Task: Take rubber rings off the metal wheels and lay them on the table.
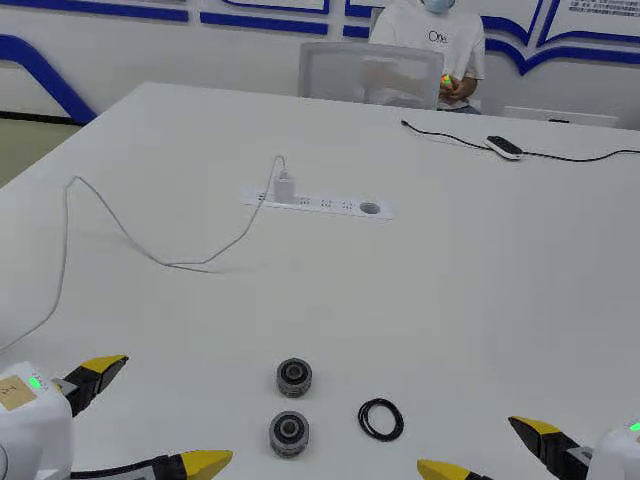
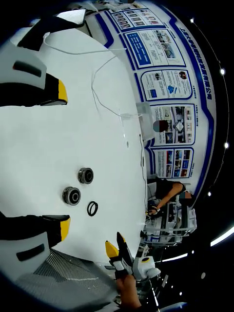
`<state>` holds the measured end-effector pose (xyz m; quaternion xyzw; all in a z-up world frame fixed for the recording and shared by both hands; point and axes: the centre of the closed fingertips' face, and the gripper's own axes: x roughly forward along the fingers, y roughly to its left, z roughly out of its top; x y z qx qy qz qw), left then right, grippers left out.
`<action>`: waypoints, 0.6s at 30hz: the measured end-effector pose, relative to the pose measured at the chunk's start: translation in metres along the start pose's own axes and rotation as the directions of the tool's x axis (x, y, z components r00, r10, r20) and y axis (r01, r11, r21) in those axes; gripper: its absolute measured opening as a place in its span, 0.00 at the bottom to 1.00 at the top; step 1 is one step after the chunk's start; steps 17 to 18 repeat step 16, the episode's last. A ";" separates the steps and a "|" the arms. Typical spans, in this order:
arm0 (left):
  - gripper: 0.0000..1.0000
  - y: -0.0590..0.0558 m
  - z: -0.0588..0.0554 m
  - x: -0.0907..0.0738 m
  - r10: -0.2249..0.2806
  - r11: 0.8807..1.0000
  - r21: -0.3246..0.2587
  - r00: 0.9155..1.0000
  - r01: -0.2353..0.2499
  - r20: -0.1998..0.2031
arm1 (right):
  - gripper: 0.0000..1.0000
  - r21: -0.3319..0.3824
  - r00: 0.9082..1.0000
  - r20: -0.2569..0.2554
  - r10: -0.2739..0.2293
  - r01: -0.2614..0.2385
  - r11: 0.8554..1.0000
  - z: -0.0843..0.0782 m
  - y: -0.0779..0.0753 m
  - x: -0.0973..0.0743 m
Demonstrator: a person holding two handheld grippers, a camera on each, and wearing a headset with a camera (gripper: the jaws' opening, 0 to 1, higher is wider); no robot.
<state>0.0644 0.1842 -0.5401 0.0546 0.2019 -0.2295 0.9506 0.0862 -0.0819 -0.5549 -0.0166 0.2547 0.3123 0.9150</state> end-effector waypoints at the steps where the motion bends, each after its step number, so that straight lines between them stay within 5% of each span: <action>1: 0.95 0.001 0.000 0.000 0.000 1.000 -0.001 1.000 0.000 0.000 | 0.74 -0.001 1.000 -0.001 0.003 -0.003 1.000 0.000 0.000 0.000; 18: 0.94 0.010 -0.001 0.004 -0.001 1.000 0.006 1.000 0.001 0.001 | 0.74 0.040 1.000 0.009 0.001 -0.001 0.999 -0.004 0.002 -0.001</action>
